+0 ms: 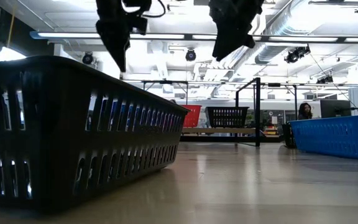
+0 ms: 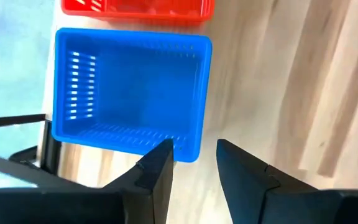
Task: Stack baskets on shelf by color
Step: Stack the right red bin on top of the red bin on the shelf
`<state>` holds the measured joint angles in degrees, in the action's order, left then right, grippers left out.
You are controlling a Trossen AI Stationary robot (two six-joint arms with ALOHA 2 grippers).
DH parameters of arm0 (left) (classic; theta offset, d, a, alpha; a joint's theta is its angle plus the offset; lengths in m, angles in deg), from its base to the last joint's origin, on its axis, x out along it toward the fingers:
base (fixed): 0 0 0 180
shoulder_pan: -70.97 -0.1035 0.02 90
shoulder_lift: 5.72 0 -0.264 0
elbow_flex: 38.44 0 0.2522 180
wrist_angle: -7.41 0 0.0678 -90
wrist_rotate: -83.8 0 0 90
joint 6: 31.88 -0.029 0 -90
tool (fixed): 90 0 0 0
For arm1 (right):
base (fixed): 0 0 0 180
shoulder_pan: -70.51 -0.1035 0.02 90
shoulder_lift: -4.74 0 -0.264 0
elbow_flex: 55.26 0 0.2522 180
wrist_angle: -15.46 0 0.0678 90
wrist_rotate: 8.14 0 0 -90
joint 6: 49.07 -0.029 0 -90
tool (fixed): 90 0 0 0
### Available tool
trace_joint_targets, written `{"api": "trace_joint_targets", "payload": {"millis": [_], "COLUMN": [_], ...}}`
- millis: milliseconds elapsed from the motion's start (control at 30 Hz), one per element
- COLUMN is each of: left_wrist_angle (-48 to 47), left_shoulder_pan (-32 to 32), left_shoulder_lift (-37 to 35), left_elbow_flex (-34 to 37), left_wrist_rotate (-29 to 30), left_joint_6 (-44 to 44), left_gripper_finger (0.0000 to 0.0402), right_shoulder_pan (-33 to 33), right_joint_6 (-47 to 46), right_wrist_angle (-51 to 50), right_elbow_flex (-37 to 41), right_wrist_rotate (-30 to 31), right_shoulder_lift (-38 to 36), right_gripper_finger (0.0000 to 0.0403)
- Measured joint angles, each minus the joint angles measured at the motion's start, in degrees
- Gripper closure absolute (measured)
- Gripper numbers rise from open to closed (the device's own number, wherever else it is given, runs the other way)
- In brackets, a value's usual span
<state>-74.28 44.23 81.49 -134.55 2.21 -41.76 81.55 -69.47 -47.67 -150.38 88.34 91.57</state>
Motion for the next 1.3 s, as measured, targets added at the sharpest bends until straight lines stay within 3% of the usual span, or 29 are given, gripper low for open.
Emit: {"api": "trace_joint_targets", "payload": {"millis": [267,533,800,1033,1300], "left_wrist_angle": [-2.7,-2.8,0.6,1.5,2.2], "left_shoulder_pan": [2.9,10.9,20.0,25.2,29.2], "left_shoulder_lift": [-2.9,-7.1,-13.1,-15.0,-15.0], "left_elbow_flex": [-0.5,-0.1,8.5,11.2,11.5], "left_wrist_rotate": [-3.8,-3.9,-3.5,-2.9,-0.4], "left_joint_6": [5.6,11.1,20.4,26.1,25.3], "left_gripper_finger": [0.0287,0.0287,0.0287,0.0287,0.0287], "right_shoulder_pan": [-5.3,-14.0,-25.6,-36.2,-48.7], "right_joint_6": [-1.1,-5.6,-17.3,-27.5,-35.8], "right_wrist_angle": [-7.4,-8.8,-9.4,-8.9,-8.6], "right_elbow_flex": [0.0,0.9,7.1,7.3,7.3], "right_wrist_rotate": [-3.1,-3.5,-9.8,-9.5,-7.3], "right_shoulder_lift": [0.0,0.0,0.0,0.0,0.0], "right_gripper_finger": [0.032,0.032,0.032,0.032,0.032]}}
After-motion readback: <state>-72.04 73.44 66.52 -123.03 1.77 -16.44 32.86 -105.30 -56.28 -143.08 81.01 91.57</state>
